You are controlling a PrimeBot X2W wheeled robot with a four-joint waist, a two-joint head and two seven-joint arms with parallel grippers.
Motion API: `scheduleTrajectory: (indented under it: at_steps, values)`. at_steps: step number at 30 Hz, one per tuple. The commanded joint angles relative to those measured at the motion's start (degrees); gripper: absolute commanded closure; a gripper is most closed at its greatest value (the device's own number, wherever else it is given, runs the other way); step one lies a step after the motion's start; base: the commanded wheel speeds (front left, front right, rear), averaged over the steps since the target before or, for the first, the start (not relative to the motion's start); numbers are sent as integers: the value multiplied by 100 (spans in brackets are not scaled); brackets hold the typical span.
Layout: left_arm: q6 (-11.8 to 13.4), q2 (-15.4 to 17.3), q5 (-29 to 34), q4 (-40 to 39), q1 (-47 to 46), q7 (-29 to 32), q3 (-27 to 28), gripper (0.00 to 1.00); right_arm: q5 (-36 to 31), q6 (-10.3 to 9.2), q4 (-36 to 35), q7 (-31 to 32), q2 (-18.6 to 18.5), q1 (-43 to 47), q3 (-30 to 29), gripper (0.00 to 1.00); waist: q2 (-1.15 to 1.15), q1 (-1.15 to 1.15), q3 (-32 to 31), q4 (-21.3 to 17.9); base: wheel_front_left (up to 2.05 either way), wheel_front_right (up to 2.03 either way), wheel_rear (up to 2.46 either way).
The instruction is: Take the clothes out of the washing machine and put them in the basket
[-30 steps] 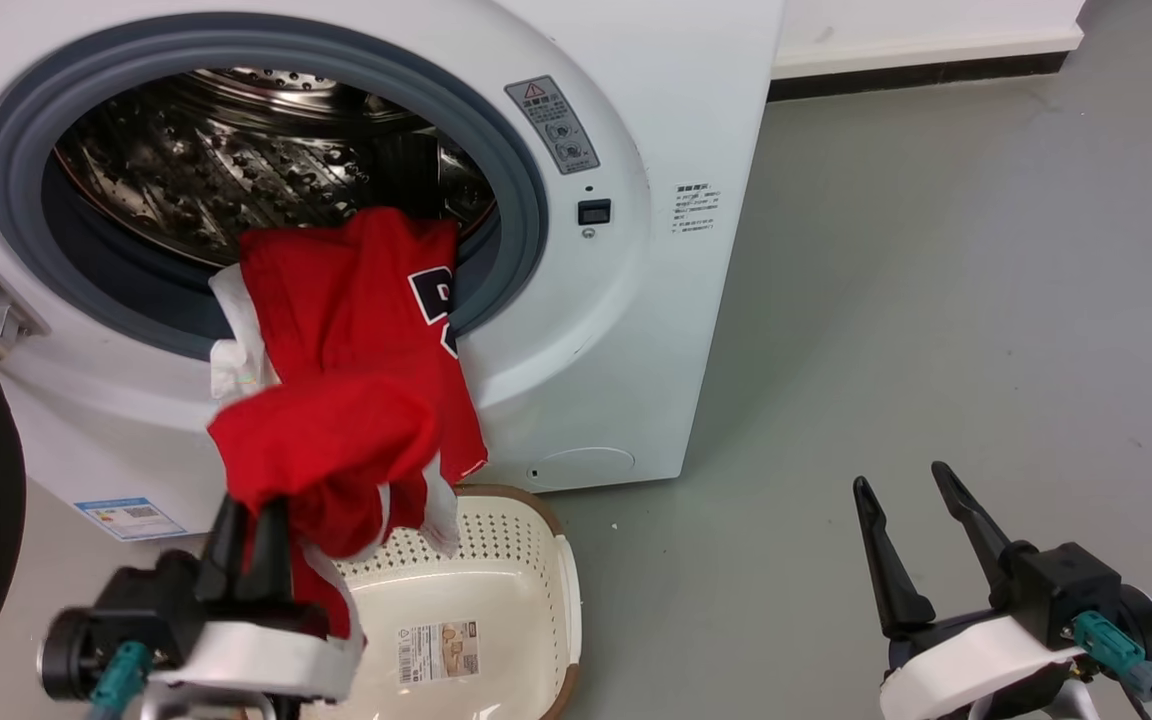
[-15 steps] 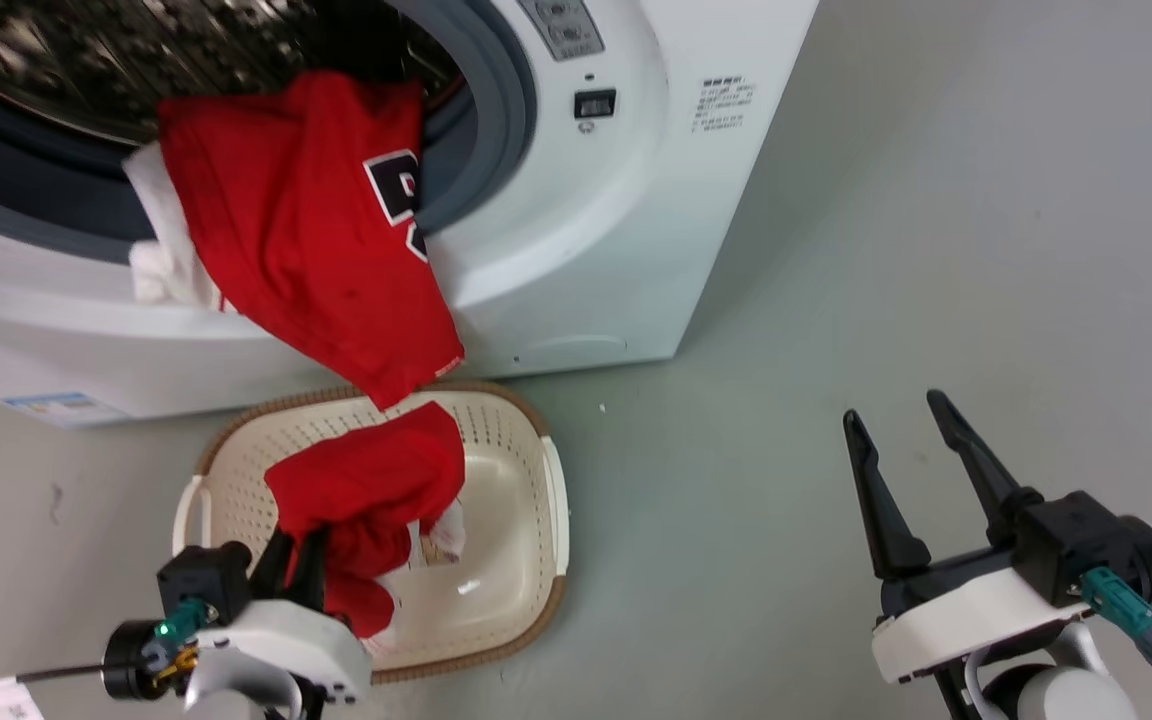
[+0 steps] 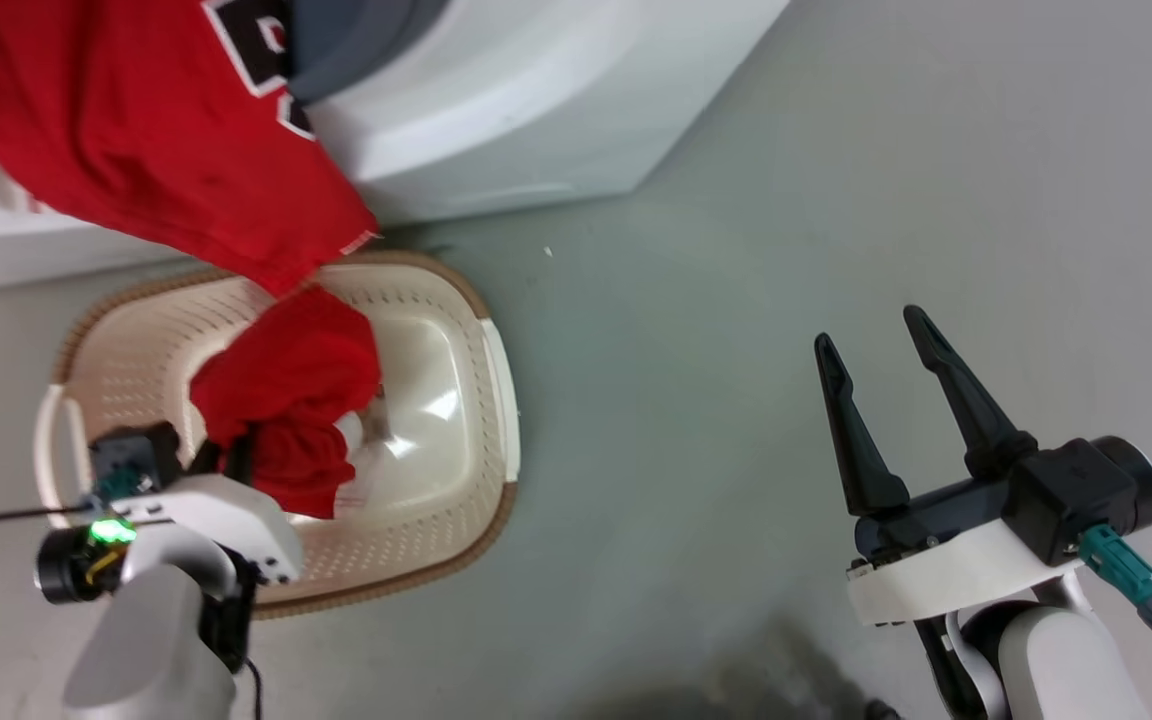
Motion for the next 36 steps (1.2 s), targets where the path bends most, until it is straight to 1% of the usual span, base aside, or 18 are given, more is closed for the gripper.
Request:
scheduleTrajectory:
  at_steps: [1, 6, 12, 17, 18, 19, 20, 24, 27, 31, 36]
  values:
    - [-11, 92, 25, 213, -222, -15, 49, 100, 36, -4, -11, -56, 13, -123, 26, 0, 0, -1, 417, -220, 0, 0, 0]
    - [-60, 231, 82, 1042, -721, -14, 44, 100, 96, -4, 42, -164, 14, -243, 90, 0, 0, -1, 734, -366, 0, 0, 0]
    - [-50, 338, 74, 1896, -1144, -15, 30, 100, 150, -4, 116, -257, 14, -318, 181, 0, 0, -1, 920, -494, 0, 0, 0]
    - [-22, 372, 92, 2188, -1318, -15, 13, 100, 180, -4, 173, -318, 14, -358, 191, 0, 0, -1, 936, -532, 0, 0, 0]
    - [-25, 362, 103, 2203, -1324, -15, 4, 89, 184, -4, 193, -317, 14, -363, 175, 0, 0, -1, 917, -522, 0, 0, 0]
    - [-25, 341, 99, 2210, -1315, -15, 0, 56, 181, -4, 211, -323, 14, -370, 166, 0, 0, -1, 882, -506, 0, 0, 0]
    - [-13, 319, 108, 2203, -1290, -15, -7, 0, 179, -4, 231, -328, 15, -374, 164, 0, 0, -1, 833, -484, 0, 0, 0]
    - [30, 154, 190, 2165, -1051, -15, -86, 0, 95, -4, 318, -328, 13, -368, 138, 0, 0, -1, 492, -352, 0, 0, 0]
    - [71, 24, 156, 2011, -827, -15, -26, 0, 46, -4, 398, -298, 12, -354, 120, 0, 0, -1, 140, -242, 0, 0, 0]
    - [97, -202, 127, 1575, -392, -15, 102, 0, -31, -4, 463, -215, 11, -212, 37, 0, 0, -1, -408, -90, 0, 0, 0]
    - [181, -484, 177, 797, 239, -15, 387, 0, -96, -4, 470, -63, 11, 21, -93, 0, 0, -1, -1042, 108, 0, 0, 0]
